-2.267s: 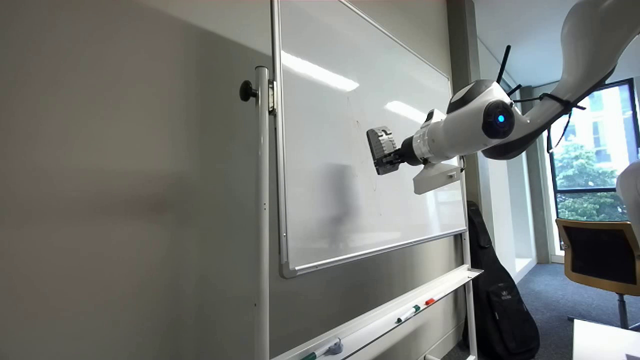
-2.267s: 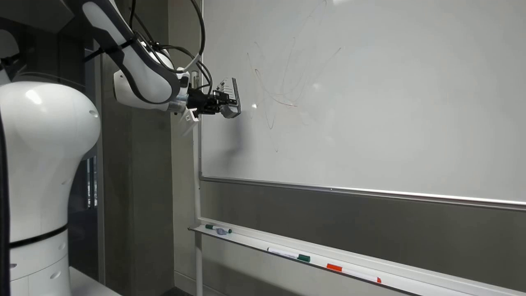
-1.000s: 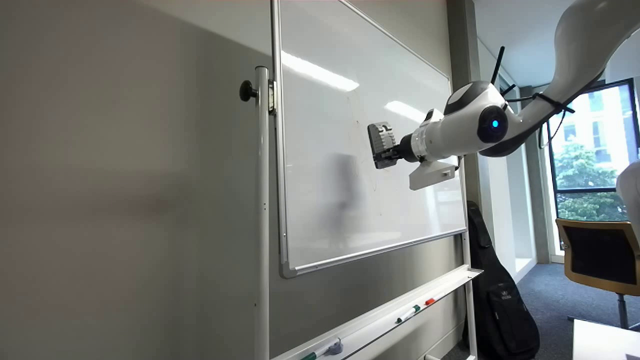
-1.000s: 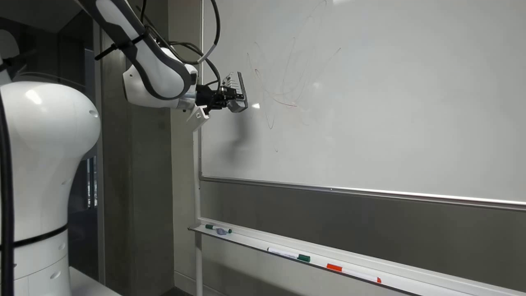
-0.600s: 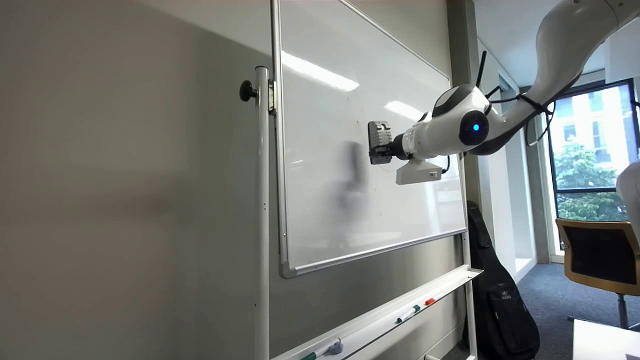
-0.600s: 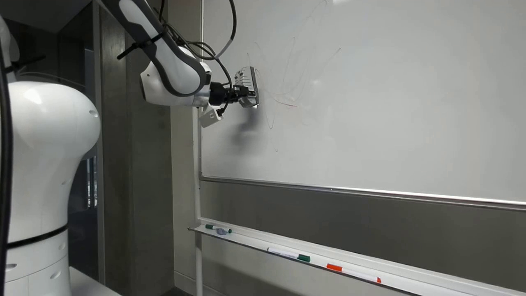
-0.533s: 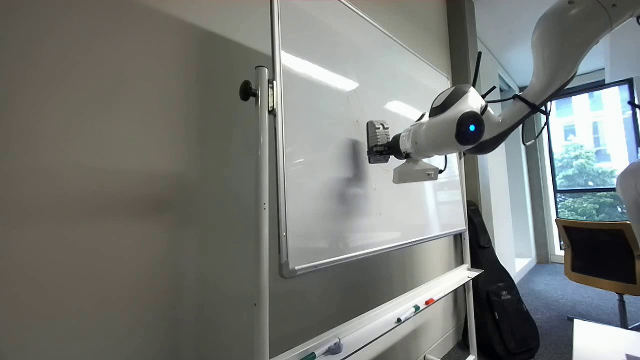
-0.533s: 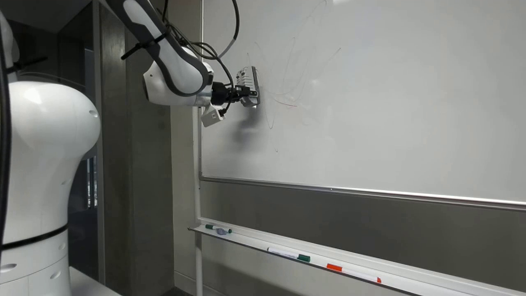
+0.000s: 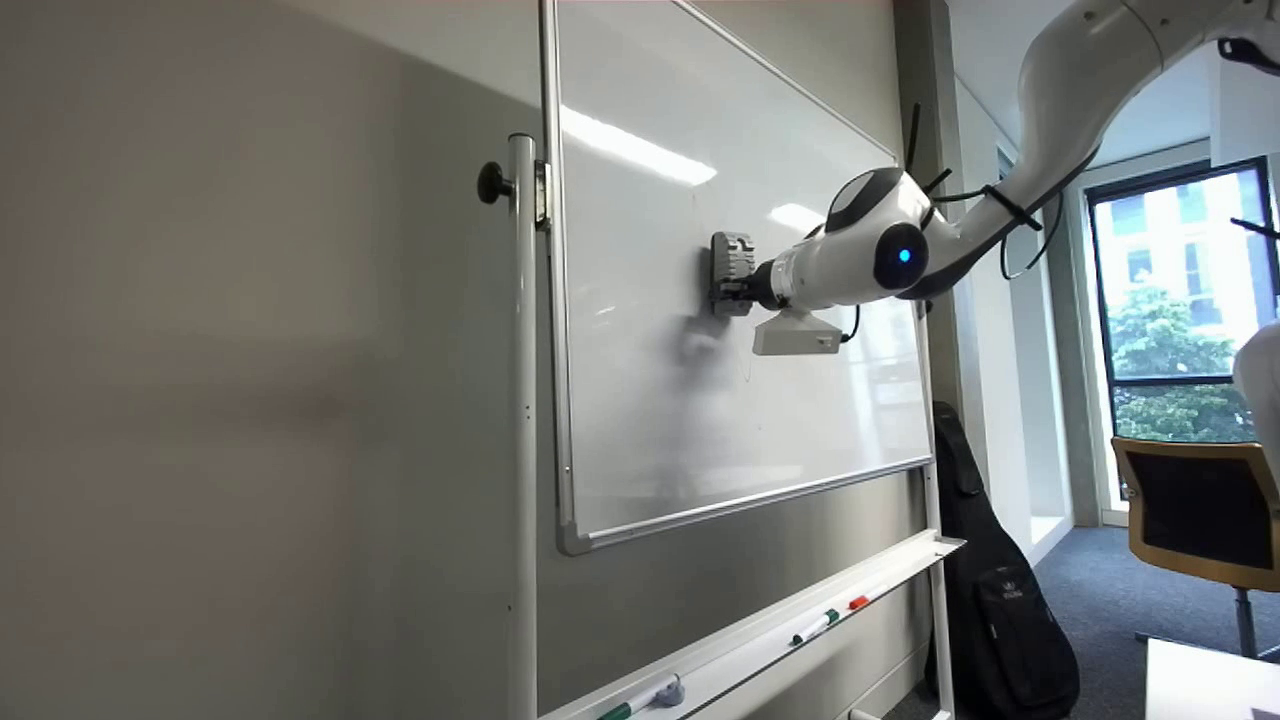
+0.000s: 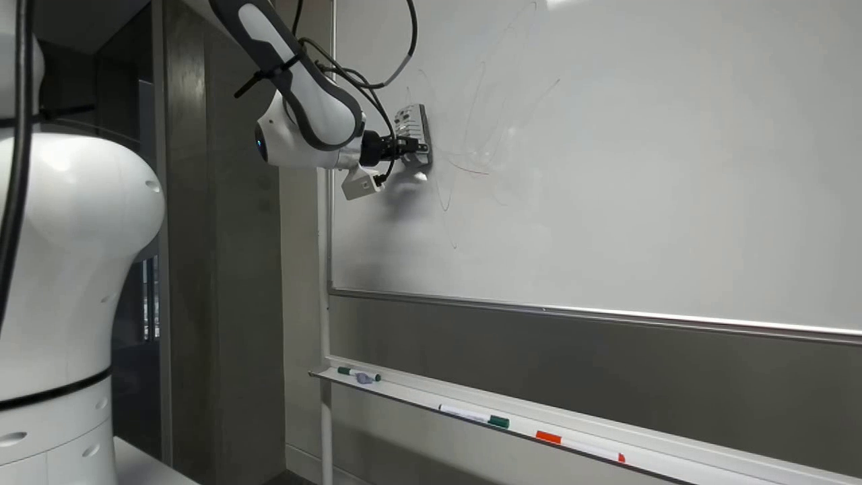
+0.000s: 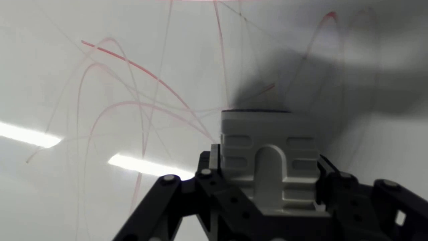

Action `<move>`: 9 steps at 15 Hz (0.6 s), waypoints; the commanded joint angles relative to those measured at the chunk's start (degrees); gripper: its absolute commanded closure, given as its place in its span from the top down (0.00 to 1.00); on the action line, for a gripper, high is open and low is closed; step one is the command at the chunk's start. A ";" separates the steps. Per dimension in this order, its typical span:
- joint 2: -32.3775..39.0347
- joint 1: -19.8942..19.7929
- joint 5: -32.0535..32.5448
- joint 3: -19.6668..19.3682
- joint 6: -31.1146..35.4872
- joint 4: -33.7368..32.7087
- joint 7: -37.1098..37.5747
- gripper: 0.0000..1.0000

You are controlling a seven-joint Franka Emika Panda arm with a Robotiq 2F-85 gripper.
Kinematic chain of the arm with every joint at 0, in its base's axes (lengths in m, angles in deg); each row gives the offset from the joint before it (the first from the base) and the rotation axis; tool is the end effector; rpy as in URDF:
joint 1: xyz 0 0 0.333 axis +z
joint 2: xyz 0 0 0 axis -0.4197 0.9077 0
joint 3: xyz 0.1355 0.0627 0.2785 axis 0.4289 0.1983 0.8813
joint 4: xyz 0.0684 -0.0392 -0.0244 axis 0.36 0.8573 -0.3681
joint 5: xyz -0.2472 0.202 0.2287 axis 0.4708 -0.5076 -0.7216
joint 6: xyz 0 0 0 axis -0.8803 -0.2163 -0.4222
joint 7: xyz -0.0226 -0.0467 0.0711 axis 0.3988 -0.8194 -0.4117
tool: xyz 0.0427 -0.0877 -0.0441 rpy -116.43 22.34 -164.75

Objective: Wipe the white board clean with the duster

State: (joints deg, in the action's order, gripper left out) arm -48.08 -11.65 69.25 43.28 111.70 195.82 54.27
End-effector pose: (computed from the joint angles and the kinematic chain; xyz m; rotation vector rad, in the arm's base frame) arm 0.4712 0.0352 0.4868 1.9339 -0.3439 2.0836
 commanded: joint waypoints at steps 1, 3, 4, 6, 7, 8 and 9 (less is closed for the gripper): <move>3.11 -1.23 3.24 0.53 4.07 -5.00 1.77 0.38; 3.16 -1.79 3.20 0.10 5.77 -5.67 1.28 0.38; 3.12 -2.15 3.35 -0.26 6.85 -6.11 1.25 0.38; 2.83 -3.05 3.44 -0.89 8.69 -6.72 0.42 0.38; 2.58 -3.47 3.65 -1.32 9.46 -6.89 0.16 0.38; 2.30 -3.92 3.99 -1.71 10.34 -7.05 0.01 0.38; 1.99 -4.30 4.28 -2.12 11.10 -7.10 -0.22 0.38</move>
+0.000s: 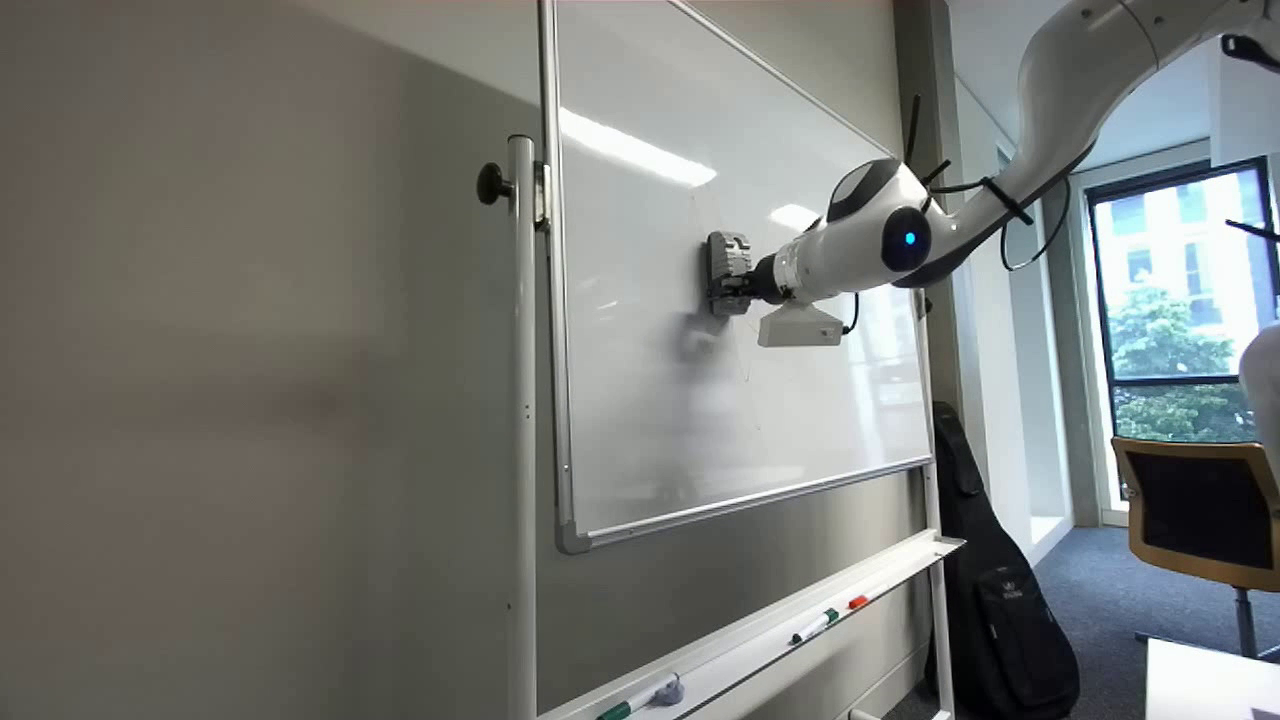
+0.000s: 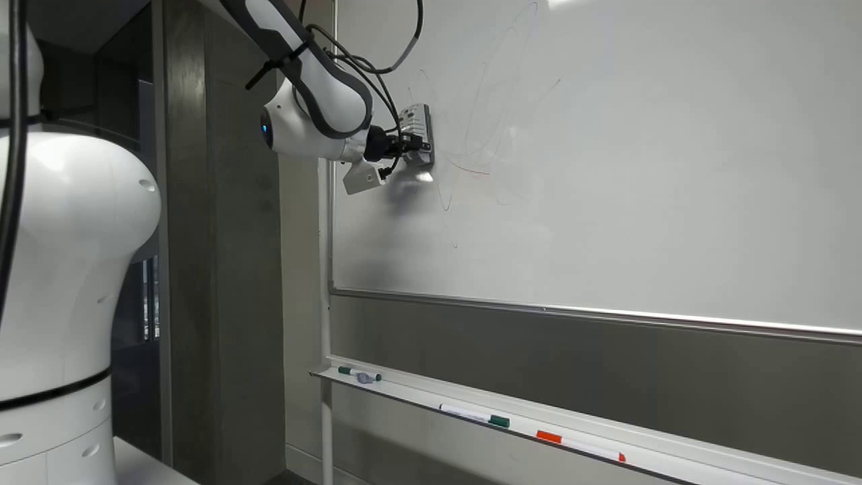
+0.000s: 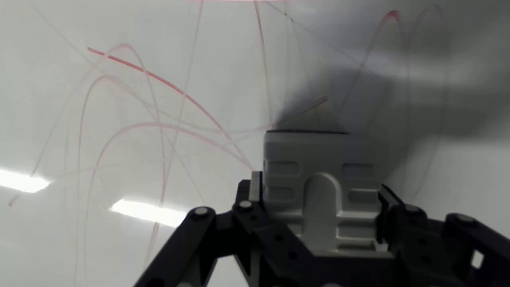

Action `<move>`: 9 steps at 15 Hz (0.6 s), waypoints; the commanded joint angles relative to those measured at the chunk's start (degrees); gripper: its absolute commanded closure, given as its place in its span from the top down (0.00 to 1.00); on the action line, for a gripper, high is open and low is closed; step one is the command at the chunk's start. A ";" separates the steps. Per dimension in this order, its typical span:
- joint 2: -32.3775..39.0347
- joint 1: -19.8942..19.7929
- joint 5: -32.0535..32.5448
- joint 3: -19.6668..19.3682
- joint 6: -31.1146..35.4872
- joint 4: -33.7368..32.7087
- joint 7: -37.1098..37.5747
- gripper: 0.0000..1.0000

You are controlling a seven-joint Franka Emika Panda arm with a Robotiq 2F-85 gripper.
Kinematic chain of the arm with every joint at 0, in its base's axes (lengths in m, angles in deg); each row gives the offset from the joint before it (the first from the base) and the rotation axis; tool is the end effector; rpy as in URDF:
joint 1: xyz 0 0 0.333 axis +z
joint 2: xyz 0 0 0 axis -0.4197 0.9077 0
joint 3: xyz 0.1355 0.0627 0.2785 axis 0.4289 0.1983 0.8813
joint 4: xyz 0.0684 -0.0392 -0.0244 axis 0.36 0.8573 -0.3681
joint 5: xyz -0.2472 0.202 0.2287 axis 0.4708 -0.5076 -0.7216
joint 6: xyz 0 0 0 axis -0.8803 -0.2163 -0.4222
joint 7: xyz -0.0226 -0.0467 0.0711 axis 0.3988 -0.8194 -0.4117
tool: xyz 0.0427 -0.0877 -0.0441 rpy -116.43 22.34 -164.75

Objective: Wipe the white board clean with the duster

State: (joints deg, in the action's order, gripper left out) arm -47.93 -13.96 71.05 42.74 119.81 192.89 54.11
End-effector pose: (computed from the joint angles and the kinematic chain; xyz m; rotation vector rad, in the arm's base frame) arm 0.4736 0.0235 0.4984 2.0226 -0.2978 2.0550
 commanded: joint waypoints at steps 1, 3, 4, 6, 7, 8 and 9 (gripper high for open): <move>1.53 -2.33 2.79 -1.99 3.70 -4.20 -0.18 0.38; 0.73 -3.02 3.34 -3.18 4.52 -3.99 -0.39 0.38; 0.37 -3.54 3.45 -3.88 4.77 -3.85 -0.53 0.38; -0.03 -4.64 3.61 -5.30 5.00 -3.83 -0.80 0.38; -0.17 -5.17 3.68 -5.96 4.90 -3.81 -0.93 0.38; -0.23 -5.85 3.73 -6.71 5.01 -3.93 -1.08 0.38; -0.15 -6.38 3.84 -7.46 5.08 -4.21 -1.11 0.38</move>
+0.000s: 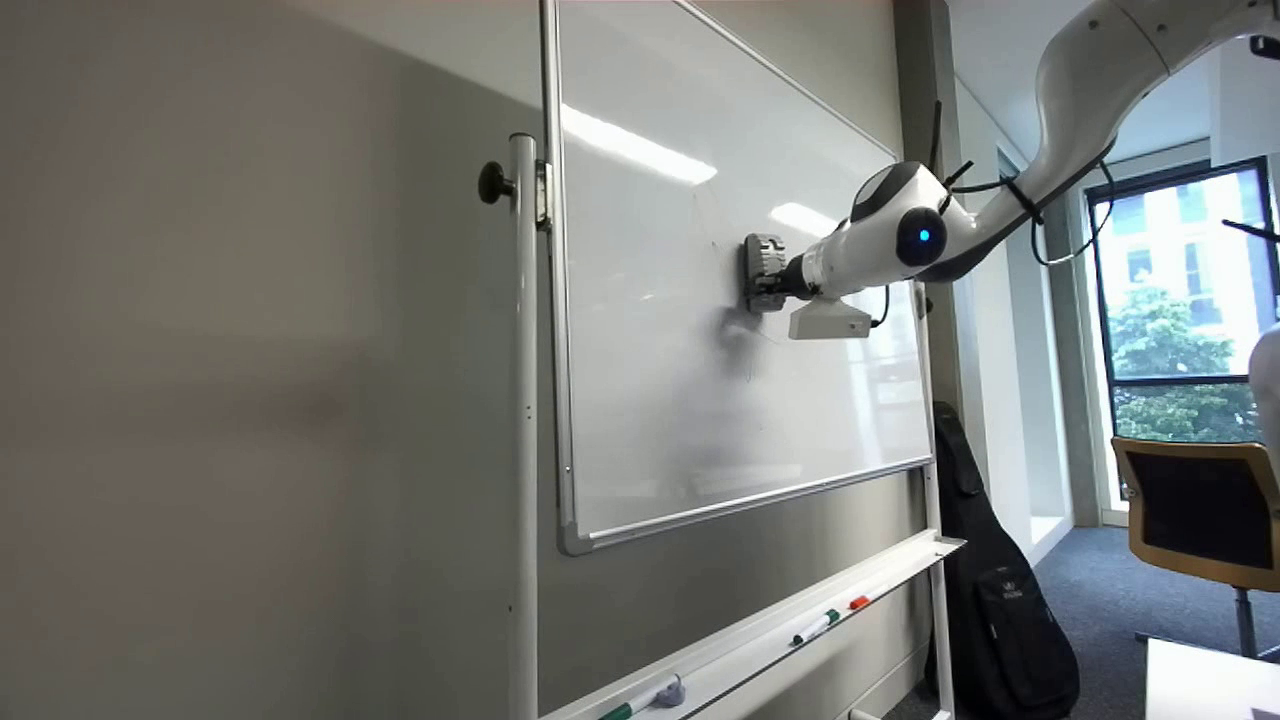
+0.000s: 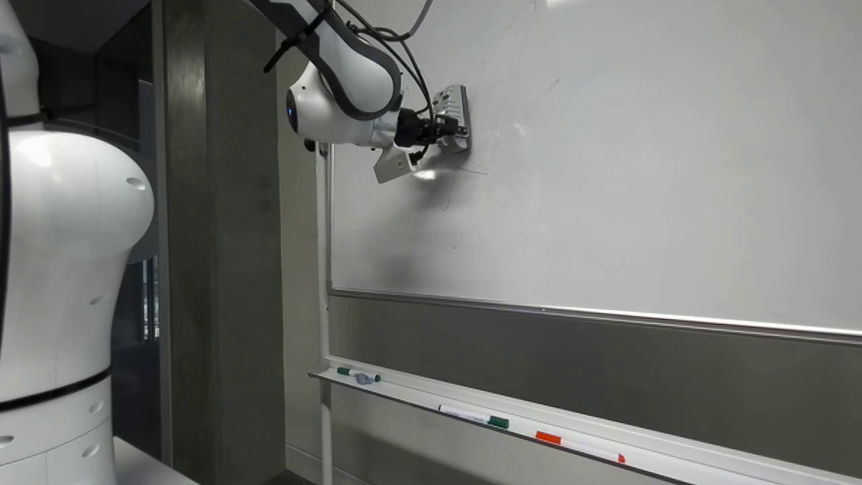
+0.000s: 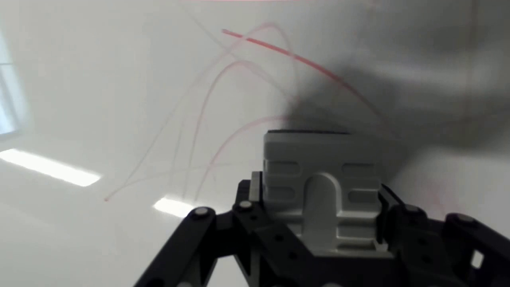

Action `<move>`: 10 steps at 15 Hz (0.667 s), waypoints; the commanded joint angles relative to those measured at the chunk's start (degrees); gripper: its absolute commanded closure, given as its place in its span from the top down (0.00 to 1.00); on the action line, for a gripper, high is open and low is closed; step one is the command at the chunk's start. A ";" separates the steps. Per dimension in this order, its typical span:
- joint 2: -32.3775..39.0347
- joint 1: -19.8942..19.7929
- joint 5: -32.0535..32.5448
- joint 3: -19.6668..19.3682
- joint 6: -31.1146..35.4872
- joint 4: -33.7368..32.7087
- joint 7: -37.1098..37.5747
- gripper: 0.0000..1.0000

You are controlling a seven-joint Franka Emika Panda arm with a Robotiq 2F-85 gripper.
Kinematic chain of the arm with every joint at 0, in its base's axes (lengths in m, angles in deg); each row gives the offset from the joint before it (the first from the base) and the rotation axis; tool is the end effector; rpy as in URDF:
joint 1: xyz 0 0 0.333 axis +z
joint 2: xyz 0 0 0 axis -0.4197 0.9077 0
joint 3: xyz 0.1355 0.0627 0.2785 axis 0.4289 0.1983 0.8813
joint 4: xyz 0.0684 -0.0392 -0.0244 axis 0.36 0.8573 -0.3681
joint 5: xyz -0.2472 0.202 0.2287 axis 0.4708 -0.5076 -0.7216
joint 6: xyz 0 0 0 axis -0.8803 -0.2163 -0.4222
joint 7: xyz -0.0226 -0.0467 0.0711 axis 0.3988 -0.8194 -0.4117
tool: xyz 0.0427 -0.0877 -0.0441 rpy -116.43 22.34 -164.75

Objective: Wipe the white board clean with the duster

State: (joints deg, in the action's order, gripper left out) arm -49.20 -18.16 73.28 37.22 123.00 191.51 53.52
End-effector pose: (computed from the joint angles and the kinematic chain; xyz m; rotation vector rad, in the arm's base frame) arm 0.4684 -0.0562 0.5126 1.9645 -0.4104 1.9829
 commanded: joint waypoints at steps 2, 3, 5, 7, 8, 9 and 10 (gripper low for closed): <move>1.35 -2.91 1.82 -3.23 2.93 -3.78 -0.47 0.38; 1.23 -1.53 4.26 -4.91 5.54 -4.88 1.57 0.38; 0.96 0.48 9.57 -6.32 9.75 -6.87 4.46 0.38; -0.17 4.88 7.41 -7.42 12.26 -8.74 -0.14 0.38; -0.18 6.17 7.22 -7.85 13.47 -9.54 -0.29 0.38; -0.45 8.40 6.75 -8.47 14.18 -10.18 -1.46 0.38; -0.96 10.87 6.68 -9.25 14.57 -10.45 -2.34 0.38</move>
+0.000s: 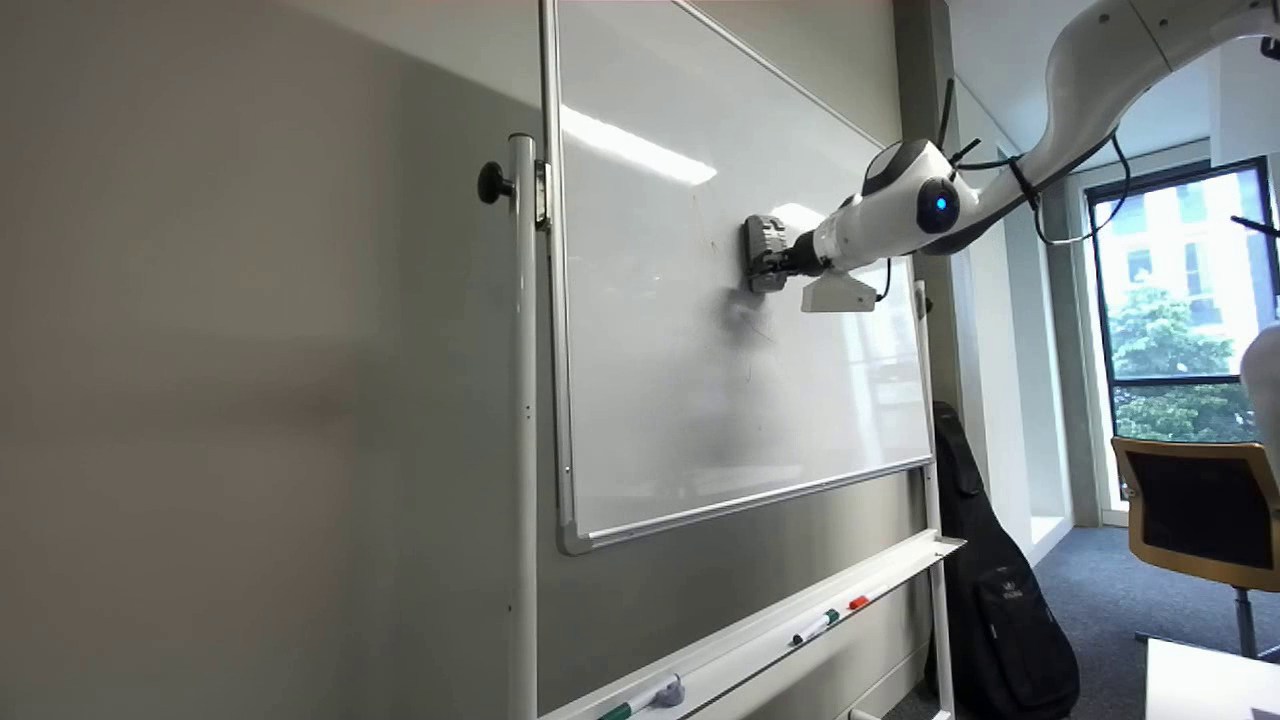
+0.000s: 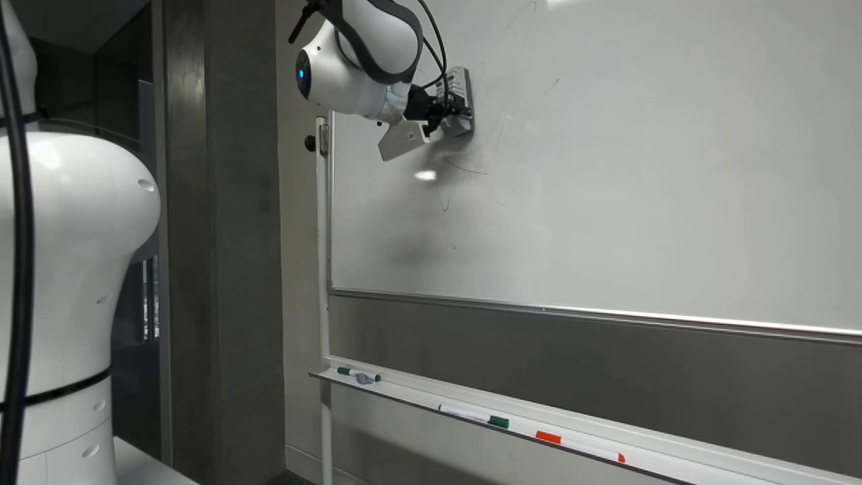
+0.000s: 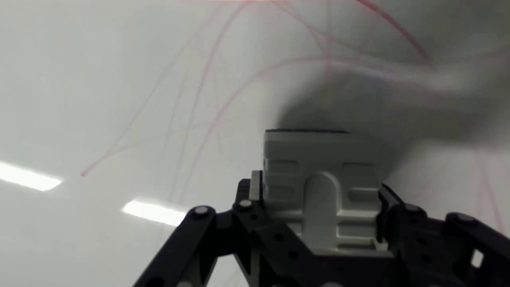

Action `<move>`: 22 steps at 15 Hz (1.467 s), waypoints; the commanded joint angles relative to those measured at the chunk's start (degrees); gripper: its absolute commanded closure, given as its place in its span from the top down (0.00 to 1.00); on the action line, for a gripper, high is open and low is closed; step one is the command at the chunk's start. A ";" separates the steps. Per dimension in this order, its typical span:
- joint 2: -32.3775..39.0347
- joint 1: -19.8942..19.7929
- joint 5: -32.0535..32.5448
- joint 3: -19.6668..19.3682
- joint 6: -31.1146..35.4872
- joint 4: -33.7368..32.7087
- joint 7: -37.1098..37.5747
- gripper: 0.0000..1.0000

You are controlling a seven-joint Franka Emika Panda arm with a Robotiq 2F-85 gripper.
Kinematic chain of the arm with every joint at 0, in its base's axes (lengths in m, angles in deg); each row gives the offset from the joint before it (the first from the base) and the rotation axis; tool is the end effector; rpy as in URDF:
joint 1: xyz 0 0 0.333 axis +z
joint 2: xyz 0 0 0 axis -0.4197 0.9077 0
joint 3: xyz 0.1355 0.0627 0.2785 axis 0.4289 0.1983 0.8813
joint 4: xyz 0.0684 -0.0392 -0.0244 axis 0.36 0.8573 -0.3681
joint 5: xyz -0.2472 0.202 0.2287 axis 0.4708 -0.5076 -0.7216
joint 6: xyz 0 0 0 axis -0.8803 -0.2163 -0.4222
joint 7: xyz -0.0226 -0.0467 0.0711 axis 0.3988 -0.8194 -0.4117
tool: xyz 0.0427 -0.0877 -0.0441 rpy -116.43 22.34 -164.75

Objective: Wipe the white board clean with the duster

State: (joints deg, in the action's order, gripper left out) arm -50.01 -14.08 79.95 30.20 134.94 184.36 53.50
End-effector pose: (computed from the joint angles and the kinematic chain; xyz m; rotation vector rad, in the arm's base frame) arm 0.4654 -0.0781 0.5555 2.0467 -0.2801 2.0073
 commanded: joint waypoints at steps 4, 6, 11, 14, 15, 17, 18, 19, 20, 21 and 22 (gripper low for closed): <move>-1.13 17.29 -0.14 -5.34 2.78 -3.85 -4.32 0.38; -1.24 22.79 -0.15 -7.47 2.79 -4.04 -5.06 0.38; -1.74 33.14 -0.16 -14.31 2.85 -4.50 -8.75 0.38; -3.70 35.40 -0.15 -19.05 2.96 -4.19 -13.19 0.38; -4.87 35.38 -0.15 -20.41 3.13 -3.94 -14.73 0.38; -6.90 35.07 -0.15 -23.04 3.79 -3.59 -17.45 0.38; -8.27 34.07 -0.15 -24.12 4.00 -3.30 -18.74 0.38; -9.31 33.69 -0.15 -25.41 4.22 -3.24 -20.02 0.38; -10.27 33.11 -0.15 -26.64 4.47 -3.35 -21.12 0.38; -11.29 32.04 -0.15 -27.63 4.42 -3.26 -22.25 0.38; -12.13 31.15 -0.15 -28.76 4.41 -3.43 -23.16 0.38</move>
State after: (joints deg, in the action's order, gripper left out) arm -59.99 19.42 79.81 4.60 138.84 181.91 33.96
